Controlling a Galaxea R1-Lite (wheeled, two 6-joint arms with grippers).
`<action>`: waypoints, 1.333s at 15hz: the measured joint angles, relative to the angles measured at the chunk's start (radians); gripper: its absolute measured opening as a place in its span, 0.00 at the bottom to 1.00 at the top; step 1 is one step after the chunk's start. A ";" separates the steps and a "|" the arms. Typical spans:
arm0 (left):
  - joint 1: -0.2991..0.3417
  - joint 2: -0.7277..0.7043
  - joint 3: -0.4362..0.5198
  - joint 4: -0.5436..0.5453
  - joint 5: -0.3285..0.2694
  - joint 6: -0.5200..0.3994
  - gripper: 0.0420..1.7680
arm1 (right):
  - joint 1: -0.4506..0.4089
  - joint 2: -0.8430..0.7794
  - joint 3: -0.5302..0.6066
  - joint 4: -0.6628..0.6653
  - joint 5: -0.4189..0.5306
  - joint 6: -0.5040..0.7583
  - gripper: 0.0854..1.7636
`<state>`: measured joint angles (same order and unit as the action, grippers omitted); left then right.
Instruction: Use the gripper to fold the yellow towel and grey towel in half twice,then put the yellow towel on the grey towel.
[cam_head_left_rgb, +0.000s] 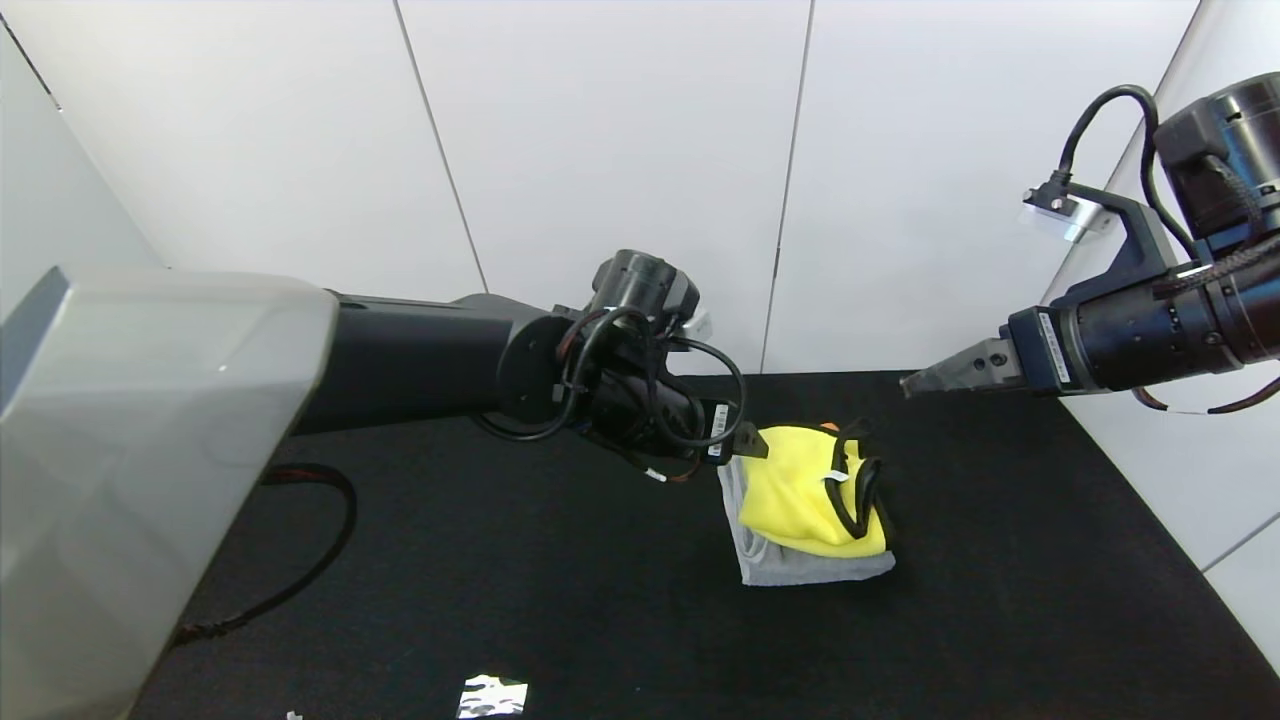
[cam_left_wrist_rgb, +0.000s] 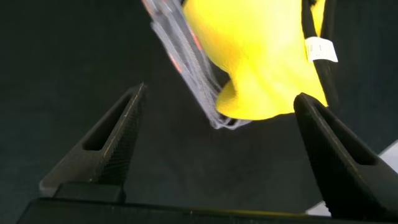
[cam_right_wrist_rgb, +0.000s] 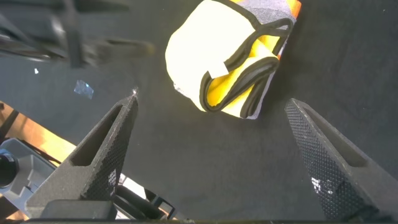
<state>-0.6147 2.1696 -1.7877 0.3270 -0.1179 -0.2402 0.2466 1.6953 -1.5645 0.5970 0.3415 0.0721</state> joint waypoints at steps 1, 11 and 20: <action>0.004 -0.021 0.010 0.001 0.014 0.011 0.94 | 0.000 0.001 0.000 -0.001 -0.001 0.000 0.97; 0.024 -0.285 0.211 0.001 0.186 0.079 0.96 | -0.017 0.031 0.026 -0.030 -0.018 -0.012 0.97; 0.055 -0.570 0.460 0.006 0.247 0.123 0.97 | -0.040 0.009 0.152 -0.153 -0.224 -0.008 0.97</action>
<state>-0.5598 1.6000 -1.3277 0.3328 0.1289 -0.1170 0.2068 1.7040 -1.4128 0.4438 0.1174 0.0638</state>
